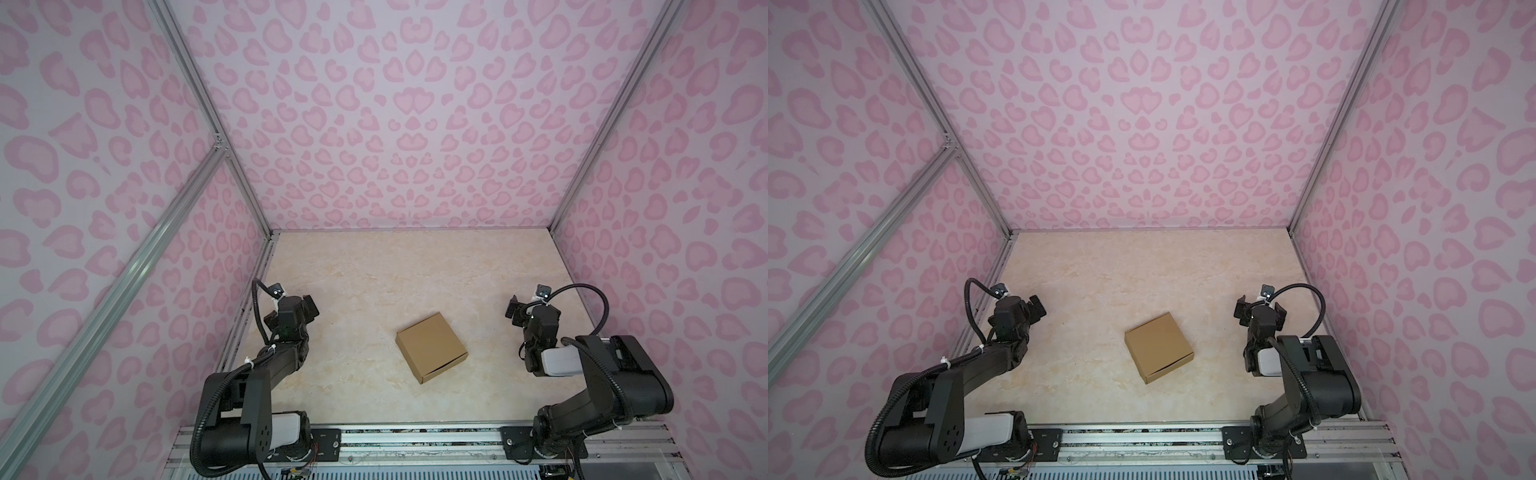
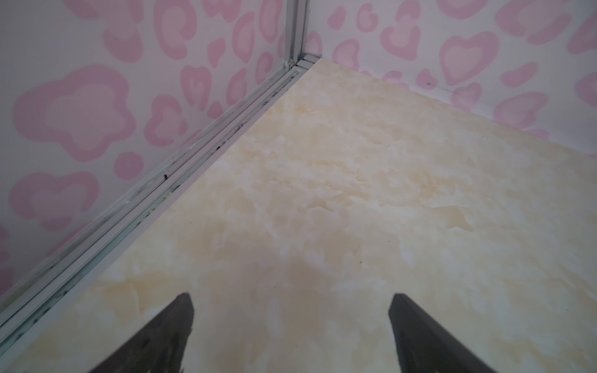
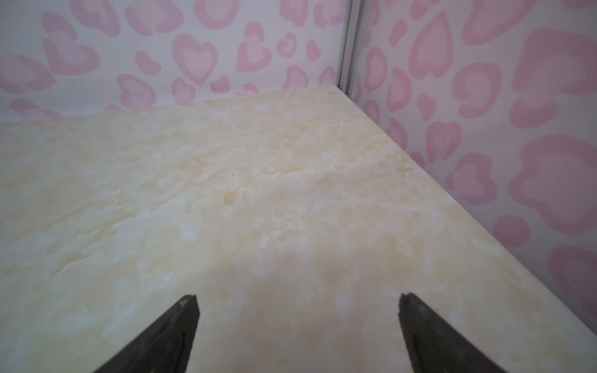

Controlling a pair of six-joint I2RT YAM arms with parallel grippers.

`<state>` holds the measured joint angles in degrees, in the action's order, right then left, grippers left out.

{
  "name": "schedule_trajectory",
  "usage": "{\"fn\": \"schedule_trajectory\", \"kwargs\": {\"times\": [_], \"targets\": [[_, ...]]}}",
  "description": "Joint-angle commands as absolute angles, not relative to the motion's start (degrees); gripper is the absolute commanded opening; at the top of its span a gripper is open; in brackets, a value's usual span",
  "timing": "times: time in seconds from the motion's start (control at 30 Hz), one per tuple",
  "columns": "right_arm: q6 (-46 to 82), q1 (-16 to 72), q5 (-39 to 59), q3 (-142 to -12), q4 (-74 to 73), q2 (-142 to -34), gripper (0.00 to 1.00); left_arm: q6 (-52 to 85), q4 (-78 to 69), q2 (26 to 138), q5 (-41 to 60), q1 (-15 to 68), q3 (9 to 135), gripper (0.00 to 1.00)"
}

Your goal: Fold the paper box

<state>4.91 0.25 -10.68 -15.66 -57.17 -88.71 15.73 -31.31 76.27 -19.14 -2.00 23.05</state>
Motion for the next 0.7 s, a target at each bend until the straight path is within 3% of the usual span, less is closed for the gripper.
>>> {"fn": "schedule_trajectory", "kwargs": {"times": [0.0,0.27,0.67], "targets": [[3.7,0.0,-10.2,-18.1,-57.3,-87.7,0.99,10.3,-44.2,76.6,-16.1,-2.3,21.1,0.97],[3.3,0.1,-10.7,-16.7,-63.3,-89.6,0.99,5.6,-54.8,84.2,-6.8,-2.2,19.3,0.97],[3.2,0.4,-11.1,-16.4,-63.9,-89.6,0.99,3.5,-56.2,84.3,-7.3,-0.5,18.8,0.97]]}}
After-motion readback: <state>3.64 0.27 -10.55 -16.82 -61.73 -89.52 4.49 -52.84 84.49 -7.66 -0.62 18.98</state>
